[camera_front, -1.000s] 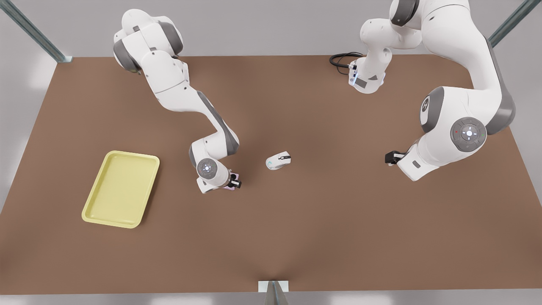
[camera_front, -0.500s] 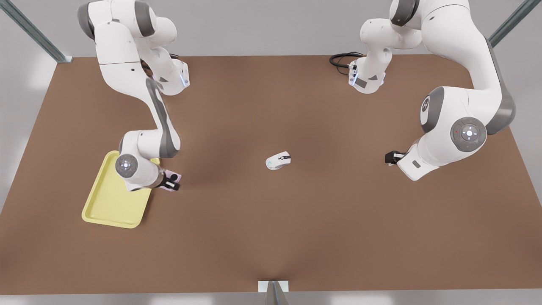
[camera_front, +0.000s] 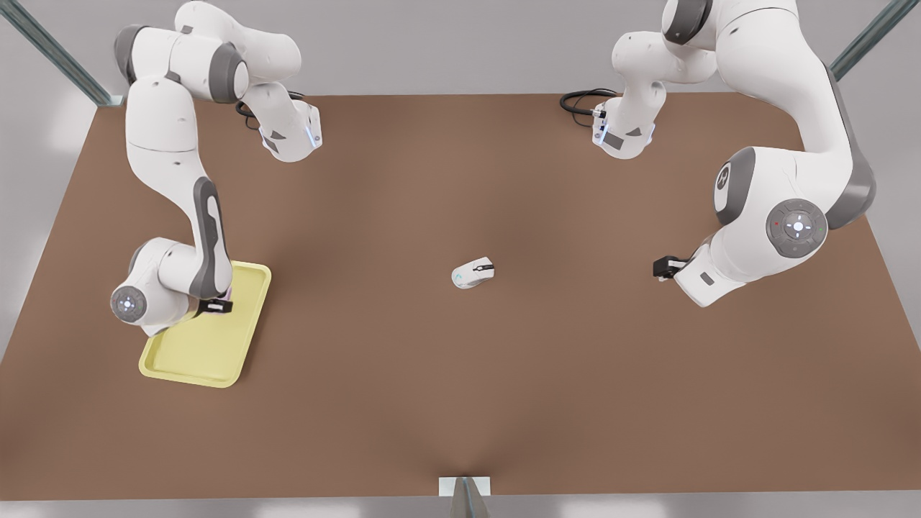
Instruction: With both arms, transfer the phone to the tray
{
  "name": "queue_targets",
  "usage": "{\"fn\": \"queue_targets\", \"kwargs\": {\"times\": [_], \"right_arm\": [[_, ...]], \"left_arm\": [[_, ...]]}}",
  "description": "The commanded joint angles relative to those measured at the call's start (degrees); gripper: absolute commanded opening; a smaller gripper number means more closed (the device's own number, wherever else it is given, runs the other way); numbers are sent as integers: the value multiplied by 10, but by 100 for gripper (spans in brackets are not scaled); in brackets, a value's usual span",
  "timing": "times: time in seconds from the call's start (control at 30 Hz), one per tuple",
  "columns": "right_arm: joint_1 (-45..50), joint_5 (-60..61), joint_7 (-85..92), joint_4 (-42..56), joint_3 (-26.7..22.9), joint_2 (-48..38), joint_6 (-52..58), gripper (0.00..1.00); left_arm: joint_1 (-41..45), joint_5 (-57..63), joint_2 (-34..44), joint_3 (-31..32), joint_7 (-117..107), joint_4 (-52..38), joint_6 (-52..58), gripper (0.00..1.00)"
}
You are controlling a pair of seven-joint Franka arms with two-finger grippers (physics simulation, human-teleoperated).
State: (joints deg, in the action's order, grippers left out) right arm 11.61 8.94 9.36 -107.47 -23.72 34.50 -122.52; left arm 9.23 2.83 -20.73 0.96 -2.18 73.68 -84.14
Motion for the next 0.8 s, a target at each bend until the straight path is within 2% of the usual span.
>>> {"fn": "queue_targets", "kwargs": {"times": [0.0, 0.17, 0.23, 0.27, 0.3, 0.33, 0.37, 0.4, 0.47, 0.53, 0.63, 0.77], "right_arm": [[-2, 2, 327, 2, 0, 5, -30, 99], [0, 1, 317, 11, 2, -14, -19, 100], [5, -10, 262, 35, 21, -85, 72, 100], [4, -64, 186, 53, 55, -126, 118, 100], [5, -69, 132, 52, 77, -168, 129, 100], [4, -70, 61, 56, 125, -199, 161, 100], [2, -73, -8, 57, 173, -218, 163, 100], [-1, -72, -42, 70, 197, -222, 163, 100], [-33, -72, -42, 105, 203, -232, 172, 100], [-78, -73, -43, 196, 202, -227, 280, 100], [-79, -103, -44, 260, 191, -237, 382, 100], [-81, -103, -46, 272, 191, -237, 382, 100]], "left_arm": [[0, 0, 1, 0, 1, 0, 0, 100], [0, 0, 2, -1, 1, 0, 0, 100], [0, 0, 2, -1, 1, 0, 0, 100], [0, 0, 2, -1, 1, 0, 0, 100], [0, 0, 3, 0, 1, 0, 0, 100], [0, 1, 5, -1, -1, 0, 0, 100], [0, 1, 8, -4, -1, 0, 0, 100], [1, 2, 10, -4, -1, 0, 0, 100], [0, 2, 10, -6, 0, -7, 0, 100], [1, 4, 10, -7, 7, -8, 1, 100], [1, 5, 11, -6, 8, -8, 1, 100], [1, 5, 12, -7, 7, -8, 1, 100]]}}
